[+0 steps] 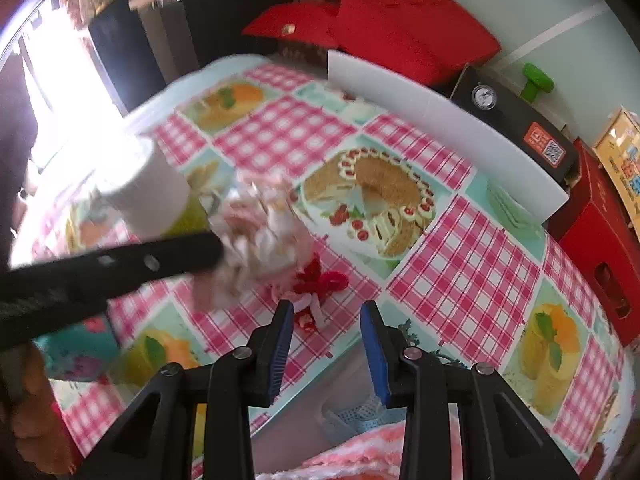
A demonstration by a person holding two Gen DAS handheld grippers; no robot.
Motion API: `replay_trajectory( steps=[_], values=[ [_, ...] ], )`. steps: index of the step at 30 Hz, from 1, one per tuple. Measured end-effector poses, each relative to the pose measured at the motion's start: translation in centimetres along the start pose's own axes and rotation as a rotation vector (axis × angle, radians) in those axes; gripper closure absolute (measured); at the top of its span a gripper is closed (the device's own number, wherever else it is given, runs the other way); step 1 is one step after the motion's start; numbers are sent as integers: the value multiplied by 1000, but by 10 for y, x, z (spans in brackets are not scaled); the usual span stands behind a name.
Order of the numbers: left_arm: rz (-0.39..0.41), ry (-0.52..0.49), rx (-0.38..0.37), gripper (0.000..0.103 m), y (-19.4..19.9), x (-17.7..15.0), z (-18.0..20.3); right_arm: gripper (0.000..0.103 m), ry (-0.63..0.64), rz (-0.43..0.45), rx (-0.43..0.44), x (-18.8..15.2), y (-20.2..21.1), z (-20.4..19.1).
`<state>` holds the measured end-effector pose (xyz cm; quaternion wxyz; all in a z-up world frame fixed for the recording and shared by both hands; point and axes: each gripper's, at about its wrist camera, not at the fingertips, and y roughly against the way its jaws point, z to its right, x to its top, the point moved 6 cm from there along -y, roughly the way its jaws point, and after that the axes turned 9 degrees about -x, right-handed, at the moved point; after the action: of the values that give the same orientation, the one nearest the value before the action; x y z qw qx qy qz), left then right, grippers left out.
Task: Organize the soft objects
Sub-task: 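Lift the floral cloth and hair tie with both tools and carry them over the tray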
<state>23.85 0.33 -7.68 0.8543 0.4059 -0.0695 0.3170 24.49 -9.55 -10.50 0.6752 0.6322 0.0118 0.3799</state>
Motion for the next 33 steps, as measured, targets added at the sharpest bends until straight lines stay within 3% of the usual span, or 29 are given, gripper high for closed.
replay_trajectory(
  steps=[7,11,23,26,30,33],
  values=[
    [3,17,-1,98,2,0,-5,64,62,-38,-9,7,-20,-12],
    [4,24,3,98,3,0,-7,44,52,-62,5,10,-30,-13],
    [-5,49,17,98,1,-2,-15,43,64,-97,18,18,-59,-21],
    [-9,56,16,98,0,-2,-15,47,62,-91,21,19,-59,-22],
    [-6,57,11,98,1,-3,-14,67,59,-75,26,20,-54,-23],
    [-6,56,5,98,1,-3,-13,67,41,-73,23,17,-49,-18]
  ],
)
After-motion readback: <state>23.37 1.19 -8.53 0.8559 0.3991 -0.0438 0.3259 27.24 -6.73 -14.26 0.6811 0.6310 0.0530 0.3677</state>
